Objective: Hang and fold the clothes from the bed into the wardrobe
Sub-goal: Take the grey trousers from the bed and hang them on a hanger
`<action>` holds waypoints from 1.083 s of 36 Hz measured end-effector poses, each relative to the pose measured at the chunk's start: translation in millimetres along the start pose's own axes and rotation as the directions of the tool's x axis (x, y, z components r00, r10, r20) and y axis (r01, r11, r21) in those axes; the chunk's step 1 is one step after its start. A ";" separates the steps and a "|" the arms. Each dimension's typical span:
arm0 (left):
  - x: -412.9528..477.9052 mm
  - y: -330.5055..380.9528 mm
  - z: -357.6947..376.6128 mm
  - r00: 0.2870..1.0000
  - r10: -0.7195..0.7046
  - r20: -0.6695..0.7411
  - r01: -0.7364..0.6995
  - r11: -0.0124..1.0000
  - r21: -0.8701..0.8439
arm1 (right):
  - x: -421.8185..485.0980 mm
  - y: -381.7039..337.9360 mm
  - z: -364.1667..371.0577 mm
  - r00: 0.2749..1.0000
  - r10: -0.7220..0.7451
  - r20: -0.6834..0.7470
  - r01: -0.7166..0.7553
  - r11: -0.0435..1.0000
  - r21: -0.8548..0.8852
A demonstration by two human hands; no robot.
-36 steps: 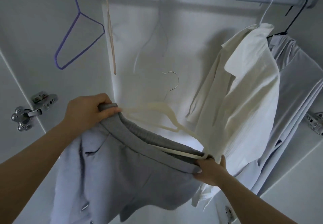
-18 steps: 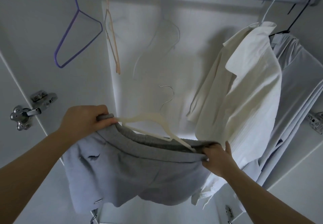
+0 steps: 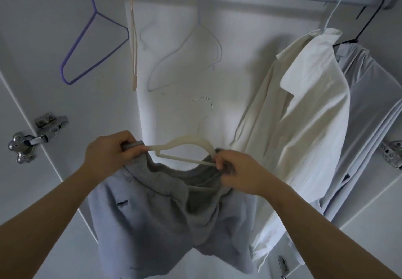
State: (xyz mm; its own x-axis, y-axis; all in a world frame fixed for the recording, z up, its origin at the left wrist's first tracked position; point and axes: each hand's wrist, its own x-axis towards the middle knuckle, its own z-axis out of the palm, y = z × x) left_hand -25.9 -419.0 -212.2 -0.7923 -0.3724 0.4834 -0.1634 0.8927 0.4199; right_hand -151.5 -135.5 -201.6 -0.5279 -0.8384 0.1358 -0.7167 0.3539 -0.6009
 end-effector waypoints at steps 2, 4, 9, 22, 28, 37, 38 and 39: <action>-0.8 1.8 -2.5 1.000 -0.015 -0.012 0.014 0.999 -0.029 | -1.3 1.5 0.5 0.987 0.015 -0.162 -0.001 0.996 0.087; -2.8 2.3 -3.6 0.999 -0.039 -0.009 0.038 0.997 -0.068 | -1.8 7.2 0.2 0.968 0.037 -0.247 -0.024 0.998 0.059; -3.4 0.2 -7.6 0.995 -0.099 -0.031 0.091 0.976 -0.198 | -1.8 18.5 1.5 0.964 0.261 -0.053 -0.266 0.957 -0.119; 5.0 12.4 -17.7 0.996 -0.090 0.028 0.094 0.972 -0.217 | -8.9 31.3 10.1 0.980 0.160 -0.119 -0.188 0.941 -0.282; 12.3 29.9 -20.9 0.963 -0.214 -0.163 0.122 0.887 -0.445 | -14.6 39.7 13.2 0.982 0.190 -0.019 -0.177 0.868 -0.464; 21.7 44.5 -9.8 0.935 0.140 0.326 -0.026 0.944 -0.330 | -9.3 35.3 16.0 0.959 0.254 -0.128 -0.275 0.941 -0.195; 21.4 44.2 -5.9 0.911 0.130 0.392 -0.015 0.959 -0.284 | -7.9 35.1 14.5 0.958 0.255 -0.131 -0.275 0.945 -0.178; 21.7 43.9 -2.3 0.893 0.114 0.436 -0.003 0.969 -0.245 | -6.8 35.0 12.7 0.956 0.263 -0.132 -0.283 0.946 -0.160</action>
State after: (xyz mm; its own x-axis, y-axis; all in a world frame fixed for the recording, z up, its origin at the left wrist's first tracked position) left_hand -49.0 -388.4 -181.6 -0.9822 -0.1203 0.1440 -0.0115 0.8045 0.5938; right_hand -167.2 -122.7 -233.5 -0.7534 -0.6532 0.0758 -0.6016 0.6380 -0.4808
